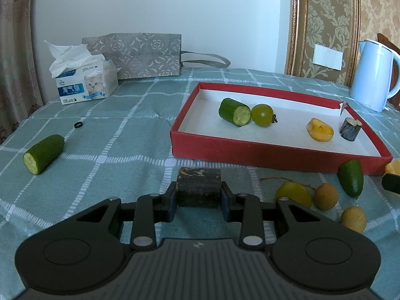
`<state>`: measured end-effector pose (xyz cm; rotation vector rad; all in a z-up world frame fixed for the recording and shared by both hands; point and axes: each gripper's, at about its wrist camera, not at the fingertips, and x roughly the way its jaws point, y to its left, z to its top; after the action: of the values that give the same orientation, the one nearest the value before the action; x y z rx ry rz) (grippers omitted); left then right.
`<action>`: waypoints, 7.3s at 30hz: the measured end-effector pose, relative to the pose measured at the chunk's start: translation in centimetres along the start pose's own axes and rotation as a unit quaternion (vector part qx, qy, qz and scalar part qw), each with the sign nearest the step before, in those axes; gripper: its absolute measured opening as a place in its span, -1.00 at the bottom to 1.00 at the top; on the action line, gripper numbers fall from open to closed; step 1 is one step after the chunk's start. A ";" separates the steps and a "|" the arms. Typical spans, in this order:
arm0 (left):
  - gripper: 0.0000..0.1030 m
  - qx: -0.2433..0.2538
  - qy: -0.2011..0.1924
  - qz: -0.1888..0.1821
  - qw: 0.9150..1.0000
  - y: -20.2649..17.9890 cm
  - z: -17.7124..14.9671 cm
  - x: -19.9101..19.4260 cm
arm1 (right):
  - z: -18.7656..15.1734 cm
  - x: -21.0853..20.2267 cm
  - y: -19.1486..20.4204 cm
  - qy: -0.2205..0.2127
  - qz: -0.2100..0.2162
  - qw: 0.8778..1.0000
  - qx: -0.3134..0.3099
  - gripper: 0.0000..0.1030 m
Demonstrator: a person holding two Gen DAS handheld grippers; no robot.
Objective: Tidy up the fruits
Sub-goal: 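Lift the log chunk with the left gripper while the right gripper grasps the yellow jackfruit chunk, then carry the log chunk over the tray and open the left gripper, then lower the yellow jackfruit chunk into the tray and open the right gripper, then grasp the round green tomato on the table with the left gripper, then lift the green tomato with the left gripper while the right gripper approaches the green mango, then carry the tomato over the tray while the right gripper grasps the green mango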
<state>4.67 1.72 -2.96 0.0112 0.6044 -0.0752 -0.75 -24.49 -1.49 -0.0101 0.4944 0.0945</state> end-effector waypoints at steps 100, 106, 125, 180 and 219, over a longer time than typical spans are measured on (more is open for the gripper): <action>0.47 -0.040 -0.011 0.002 0.999 1.5 0.2 -0.9 | 0.6 -0.6 -1.1 -0.030 -0.038 0.999 0.014 0.74; 0.55 -0.031 -0.023 -0.038 0.999 0.2 -0.3 -2.2 | 0.6 -0.5 -1.6 -0.026 -0.040 0.998 0.028 0.89; 0.58 -0.001 -0.020 -0.054 0.998 -3.2 -0.4 -2.3 | 0.4 -0.1 -1.3 -0.013 -0.037 0.999 0.024 0.89; -0.35 -0.023 0.003 -0.001 1.000 -1.5 -0.1 0.1 | 0.7 0.2 1.1 -0.011 0.004 0.999 0.031 0.86; -0.35 -0.029 -0.003 0.004 1.000 -1.4 -0.2 -0.1 | 0.4 0.4 3.5 -0.002 0.028 0.999 -0.015 -0.47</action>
<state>4.36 0.36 -3.04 -0.0420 0.6007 -0.0504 -0.54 -21.00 -1.26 -0.0261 0.4896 0.1567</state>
